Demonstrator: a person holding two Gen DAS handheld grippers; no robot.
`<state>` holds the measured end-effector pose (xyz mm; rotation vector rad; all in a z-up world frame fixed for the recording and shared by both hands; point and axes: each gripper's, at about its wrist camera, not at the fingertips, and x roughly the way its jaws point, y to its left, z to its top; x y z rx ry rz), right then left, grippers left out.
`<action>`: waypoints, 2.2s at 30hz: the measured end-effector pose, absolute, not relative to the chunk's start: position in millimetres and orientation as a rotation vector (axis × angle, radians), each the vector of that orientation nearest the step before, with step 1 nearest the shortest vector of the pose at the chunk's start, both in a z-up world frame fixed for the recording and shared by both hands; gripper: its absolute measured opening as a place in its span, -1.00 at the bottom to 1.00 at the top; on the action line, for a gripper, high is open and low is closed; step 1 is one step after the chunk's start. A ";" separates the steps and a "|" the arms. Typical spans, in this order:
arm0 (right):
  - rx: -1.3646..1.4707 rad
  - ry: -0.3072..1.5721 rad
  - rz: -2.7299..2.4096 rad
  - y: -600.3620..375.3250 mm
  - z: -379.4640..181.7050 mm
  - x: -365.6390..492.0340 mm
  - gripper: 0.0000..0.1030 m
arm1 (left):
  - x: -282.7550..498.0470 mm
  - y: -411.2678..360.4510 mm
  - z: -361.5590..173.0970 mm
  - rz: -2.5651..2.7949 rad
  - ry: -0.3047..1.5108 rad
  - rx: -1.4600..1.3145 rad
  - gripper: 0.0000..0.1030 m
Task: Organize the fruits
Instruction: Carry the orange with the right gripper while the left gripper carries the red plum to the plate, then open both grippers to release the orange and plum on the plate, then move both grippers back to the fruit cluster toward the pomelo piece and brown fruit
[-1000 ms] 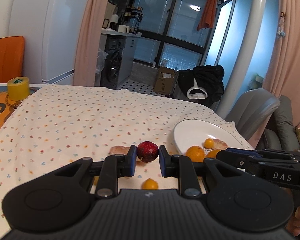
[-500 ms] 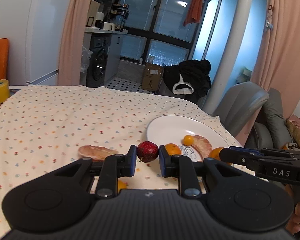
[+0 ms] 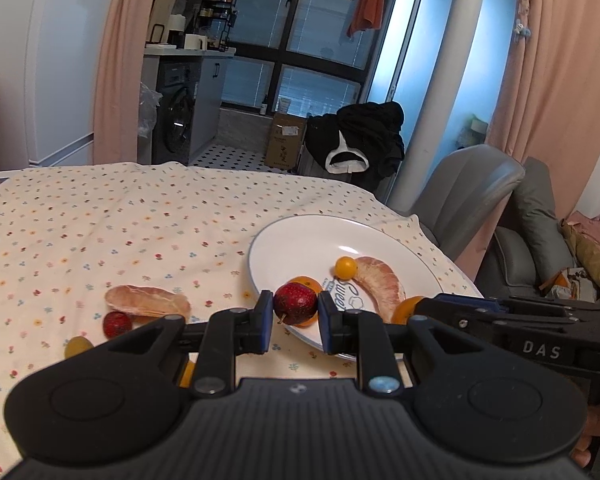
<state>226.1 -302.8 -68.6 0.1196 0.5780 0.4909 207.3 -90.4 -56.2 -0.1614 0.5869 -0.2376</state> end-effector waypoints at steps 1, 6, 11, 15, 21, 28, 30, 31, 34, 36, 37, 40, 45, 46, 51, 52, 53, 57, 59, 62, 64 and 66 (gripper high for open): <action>0.121 0.581 0.495 -302.5 -70.3 227.2 -0.50 | 208.4 -91.9 -57.0 -0.240 0.590 -0.160 -0.58; 0.141 0.624 0.506 -301.6 -76.5 235.8 -0.42 | 213.9 -97.6 -59.7 -0.244 0.605 -0.149 -0.58; 0.172 0.605 0.497 -310.8 -74.8 236.8 0.01 | 220.3 -104.1 -62.7 -0.253 0.620 -0.140 -0.58; 0.188 0.614 0.487 -318.6 -77.1 239.0 0.01 | 225.9 -112.3 -65.8 -0.268 0.632 -0.133 -0.57; 0.201 0.625 0.474 -325.7 -81.2 240.2 0.01 | 232.0 -118.4 -67.6 -0.276 0.647 -0.144 -0.50; 0.203 0.628 0.485 -321.9 -81.7 240.8 0.01 | 230.2 -108.4 -65.3 -0.240 0.651 -0.143 -0.49; 0.201 0.628 0.492 -319.4 -81.3 240.5 0.01 | 228.3 -104.7 -64.1 -0.229 0.649 -0.144 -0.49; 0.199 0.627 0.496 -317.9 -80.5 239.8 0.02 | 227.2 -102.3 -63.6 -0.223 0.649 -0.145 -0.49; 0.193 0.625 0.507 -313.5 -78.2 236.8 0.06 | 222.2 -94.7 -60.7 -0.204 0.646 -0.145 -0.43; 0.186 0.621 0.515 -309.7 -76.5 234.0 0.10 | 217.9 -89.7 -59.1 -0.191 0.639 -0.145 -0.32; 0.183 0.620 0.518 -307.5 -75.8 232.8 0.11 | 215.5 -86.9 -58.4 -0.182 0.636 -0.146 -0.29; 0.177 0.622 0.530 -301.2 -75.5 230.9 0.13 | 209.4 -78.1 -57.0 -0.164 0.631 -0.150 -0.17; 0.167 0.624 0.541 -290.3 -74.0 228.7 0.23 | 202.0 -64.7 -56.8 -0.130 0.635 -0.150 0.07; 0.162 0.621 0.544 -287.8 -73.3 227.7 0.25 | 200.5 -61.9 -56.4 -0.125 0.634 -0.154 0.09; 0.150 0.615 0.550 -277.3 -71.8 225.2 0.52 | 193.0 -51.1 -54.3 -0.086 0.618 -0.151 0.43; 0.150 0.613 0.552 -275.6 -71.6 224.9 0.59 | 190.9 -48.6 -53.9 -0.079 0.612 -0.149 0.46; 0.149 0.610 0.554 -273.6 -71.2 224.3 0.62 | 189.1 -46.3 -53.7 -0.070 0.608 -0.148 0.53; 0.142 0.590 0.567 -264.7 -68.5 221.8 0.87 | 184.3 -35.6 -54.6 -0.019 0.616 -0.147 0.66; 0.129 0.579 0.572 -258.3 -67.5 219.8 0.95 | 181.9 -28.7 -55.7 0.007 0.622 -0.148 0.69; 0.122 0.583 0.588 -249.9 -66.8 219.4 0.97 | 177.1 -18.1 -56.4 0.031 0.625 -0.166 0.70; 0.120 0.586 0.599 -245.8 -66.5 219.4 0.99 | 174.2 -10.6 -55.8 0.045 0.622 -0.174 0.70; 0.117 0.590 0.606 -240.6 -65.7 219.0 0.99 | 170.3 -4.1 -55.0 0.059 0.617 -0.180 0.71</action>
